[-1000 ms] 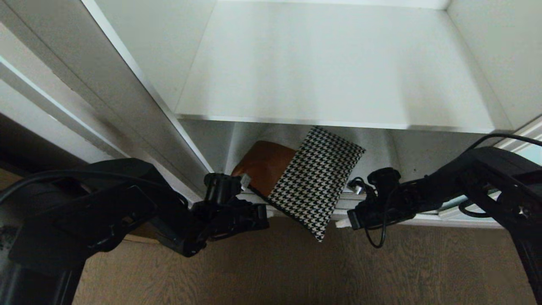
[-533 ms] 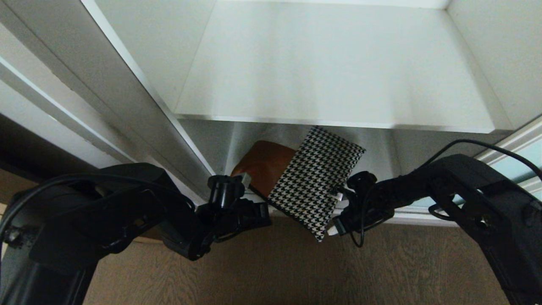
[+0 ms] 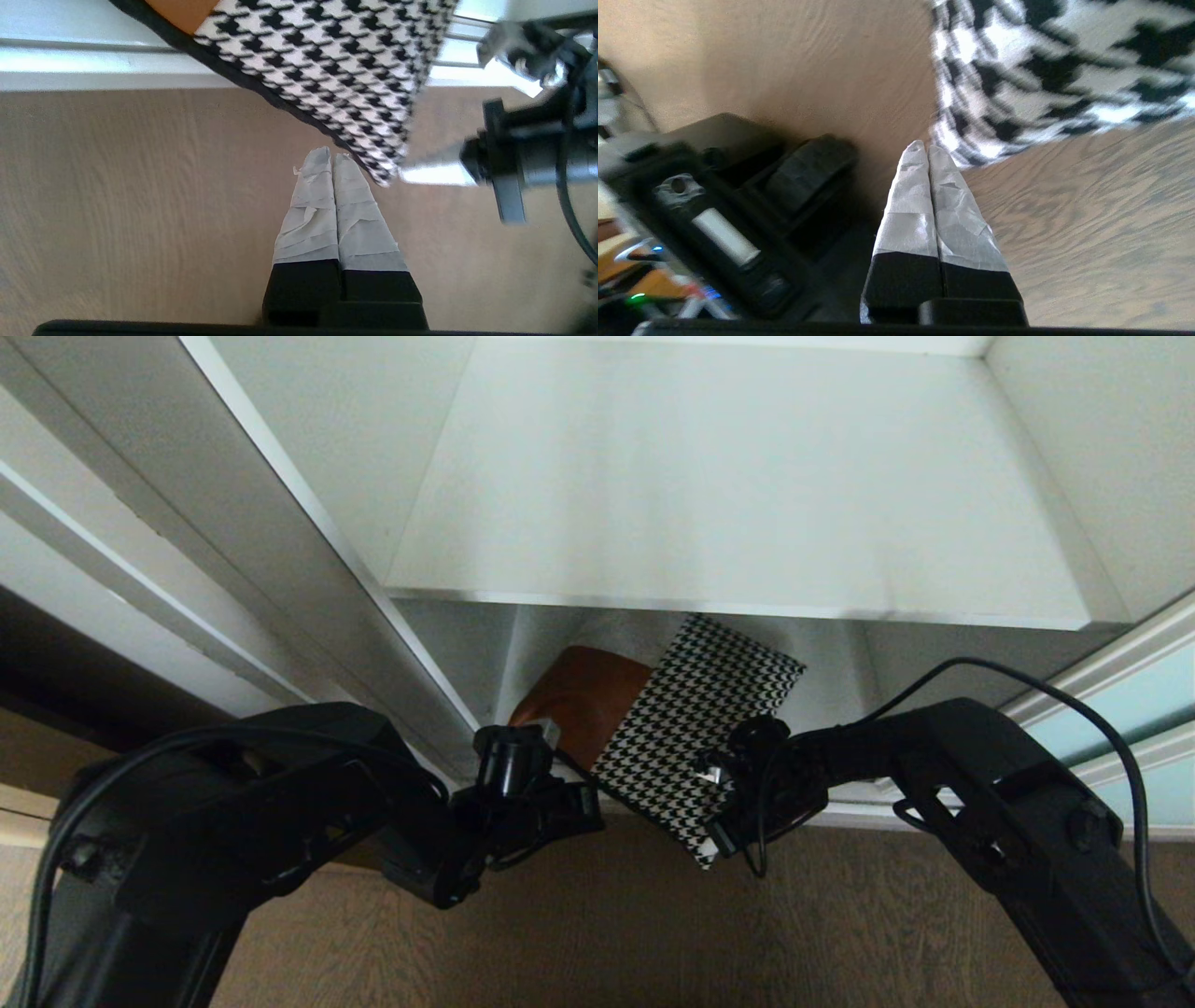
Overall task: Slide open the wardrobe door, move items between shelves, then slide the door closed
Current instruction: Place the pillow on the lower shelf
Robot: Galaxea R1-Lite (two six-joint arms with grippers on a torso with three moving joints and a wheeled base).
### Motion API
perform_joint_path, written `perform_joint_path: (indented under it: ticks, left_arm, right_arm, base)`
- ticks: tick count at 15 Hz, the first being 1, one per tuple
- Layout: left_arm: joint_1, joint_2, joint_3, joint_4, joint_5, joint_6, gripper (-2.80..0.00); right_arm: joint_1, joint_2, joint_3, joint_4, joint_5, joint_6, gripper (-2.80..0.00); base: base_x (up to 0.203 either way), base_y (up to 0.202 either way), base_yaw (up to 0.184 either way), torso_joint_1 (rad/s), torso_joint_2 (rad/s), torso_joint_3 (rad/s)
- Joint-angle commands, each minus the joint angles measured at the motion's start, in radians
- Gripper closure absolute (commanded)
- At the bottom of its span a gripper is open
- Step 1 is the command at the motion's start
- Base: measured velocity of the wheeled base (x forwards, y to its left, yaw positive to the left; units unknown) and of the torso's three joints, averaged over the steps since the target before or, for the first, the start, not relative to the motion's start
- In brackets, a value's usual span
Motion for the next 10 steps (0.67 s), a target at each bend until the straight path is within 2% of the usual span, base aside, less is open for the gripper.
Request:
perform_joint_path:
  ticks: [1,3,7,9,10]
  left_arm:
    - [-0.011,0.032,-0.012,-0.006,0.026,0.002,0.00]
    - [-0.012,0.035,-0.011,-0.007,0.029,0.012,0.00]
    - [-0.018,0.038,-0.009,-0.028,0.067,0.016,0.00]
    - [-0.019,0.040,-0.009,-0.029,0.069,0.016,0.00]
    - [-0.021,0.044,-0.009,-0.029,0.070,0.016,0.00]
  right_arm:
    - [0.005,0.039,-0.008,-0.048,0.000,-0.013,0.00]
    - [0.003,0.072,-0.010,-0.120,-0.065,-0.016,0.00]
    - [0.001,0.075,-0.010,-0.140,-0.110,-0.044,0.00]
    - [-0.002,0.077,-0.010,-0.184,-0.195,-0.054,0.00]
    - [-0.006,0.081,-0.010,-0.221,-0.209,-0.054,0.00]
  base:
    - [0.000,0.000,0.000,0.000,0.00,0.000]
    - [0.000,0.000,0.000,0.000,0.00,0.000]
    - [0.000,0.000,0.000,0.000,0.00,0.000]
    - [0.000,0.000,0.000,0.000,0.00,0.000]
    - [0.000,0.000,0.000,0.000,0.00,0.000]
